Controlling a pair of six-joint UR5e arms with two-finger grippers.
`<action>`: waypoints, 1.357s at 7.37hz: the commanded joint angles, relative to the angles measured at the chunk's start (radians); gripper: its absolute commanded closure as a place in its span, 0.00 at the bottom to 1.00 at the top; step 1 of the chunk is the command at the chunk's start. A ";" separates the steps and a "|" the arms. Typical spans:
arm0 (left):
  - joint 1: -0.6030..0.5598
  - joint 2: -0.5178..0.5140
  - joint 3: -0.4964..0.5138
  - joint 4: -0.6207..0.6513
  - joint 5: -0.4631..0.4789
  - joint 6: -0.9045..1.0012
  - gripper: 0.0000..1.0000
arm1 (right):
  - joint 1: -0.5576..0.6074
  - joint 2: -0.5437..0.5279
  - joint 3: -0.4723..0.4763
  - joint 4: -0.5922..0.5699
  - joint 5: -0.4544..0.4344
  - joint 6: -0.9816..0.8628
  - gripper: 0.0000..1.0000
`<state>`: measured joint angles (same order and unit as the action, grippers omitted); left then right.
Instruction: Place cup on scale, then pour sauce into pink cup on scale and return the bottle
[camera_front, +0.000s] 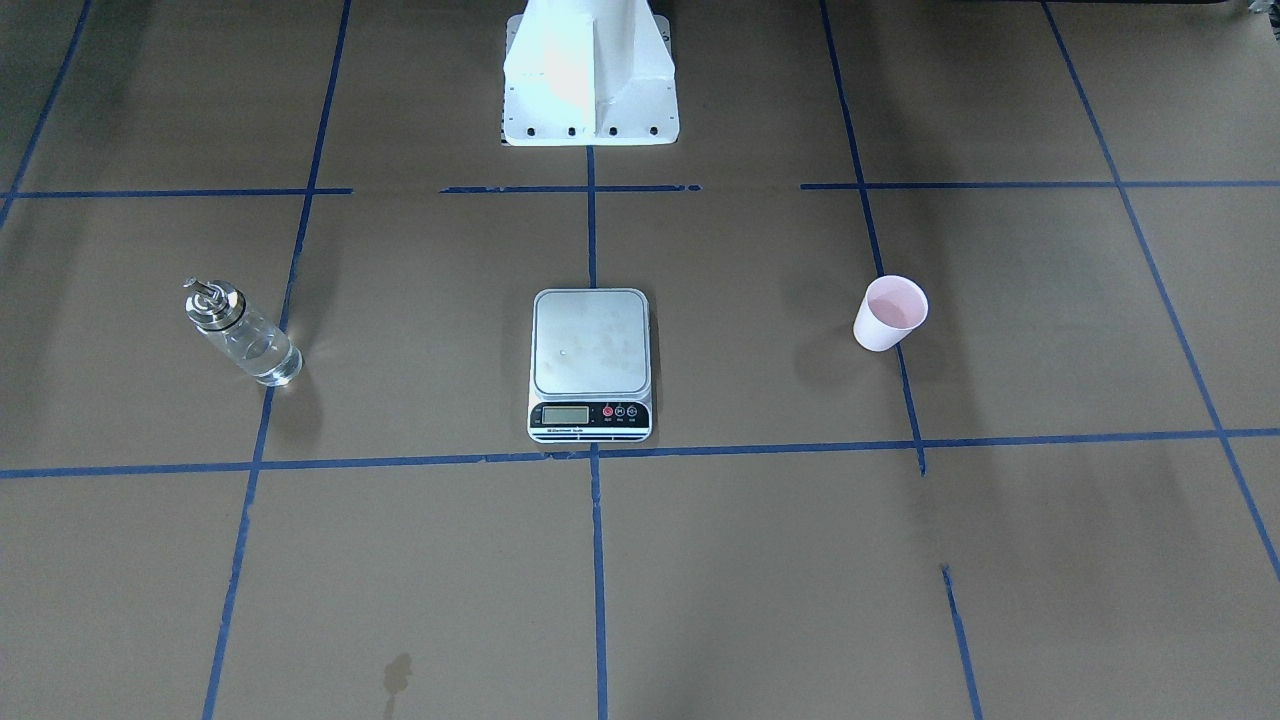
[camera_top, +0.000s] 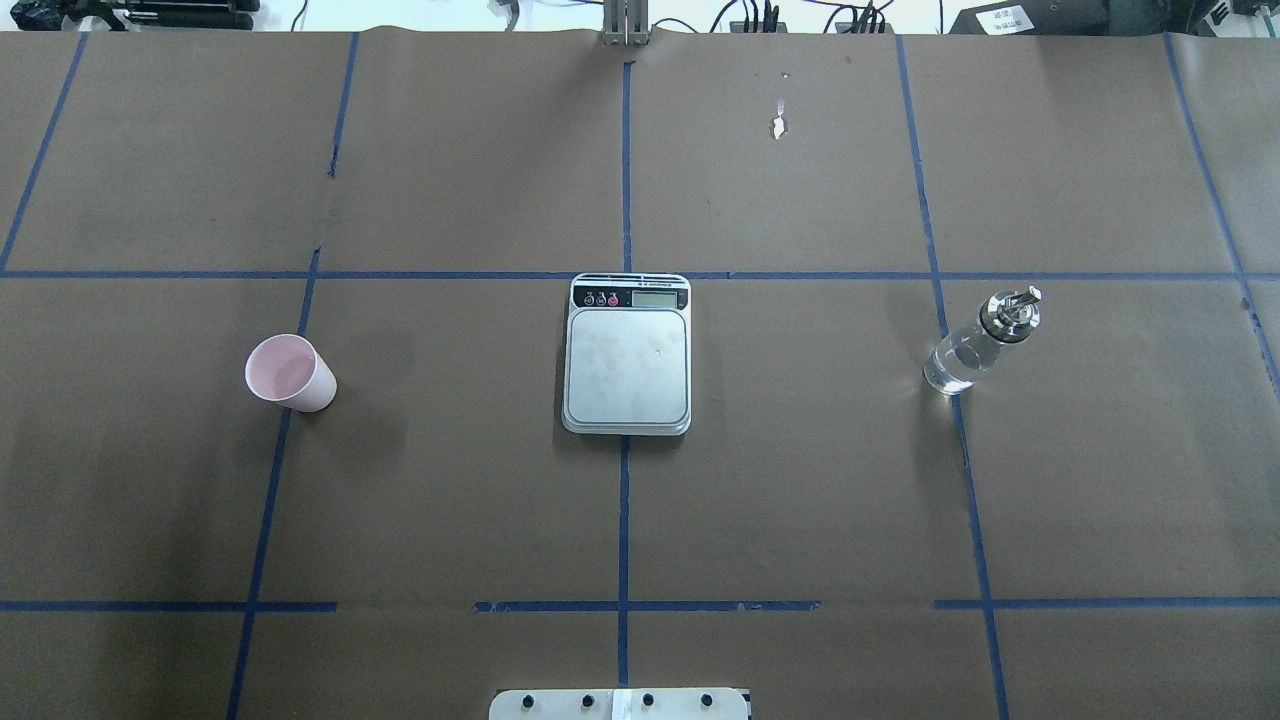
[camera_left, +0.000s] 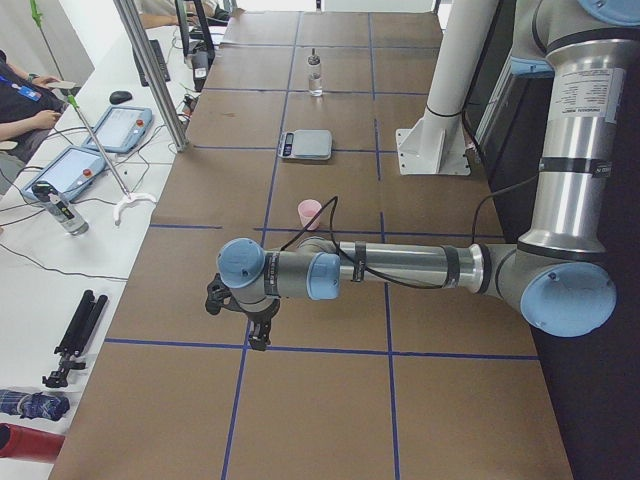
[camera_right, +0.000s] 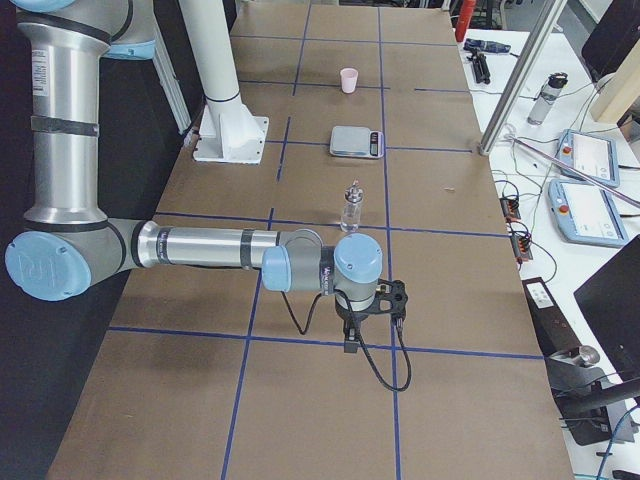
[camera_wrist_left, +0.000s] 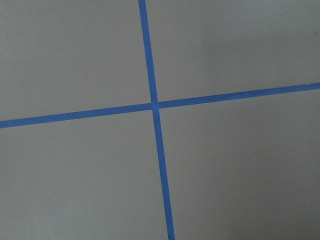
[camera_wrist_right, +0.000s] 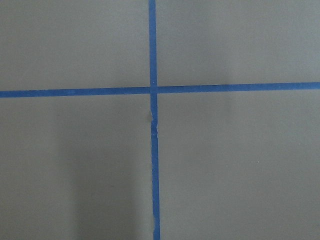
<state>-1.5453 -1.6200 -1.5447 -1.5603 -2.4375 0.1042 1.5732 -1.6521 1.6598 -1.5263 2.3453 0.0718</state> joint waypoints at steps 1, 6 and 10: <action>0.001 0.000 0.000 -0.001 0.000 0.000 0.00 | 0.001 0.008 0.005 0.003 0.005 0.000 0.00; 0.002 -0.062 -0.073 0.002 0.006 -0.011 0.00 | 0.001 0.009 0.003 0.002 0.003 0.000 0.00; 0.097 -0.100 -0.244 0.013 -0.003 -0.113 0.00 | -0.001 0.021 0.024 0.005 0.040 -0.003 0.00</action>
<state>-1.4965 -1.7166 -1.7513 -1.5458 -2.4347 0.0653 1.5736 -1.6410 1.6724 -1.5228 2.3687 0.0715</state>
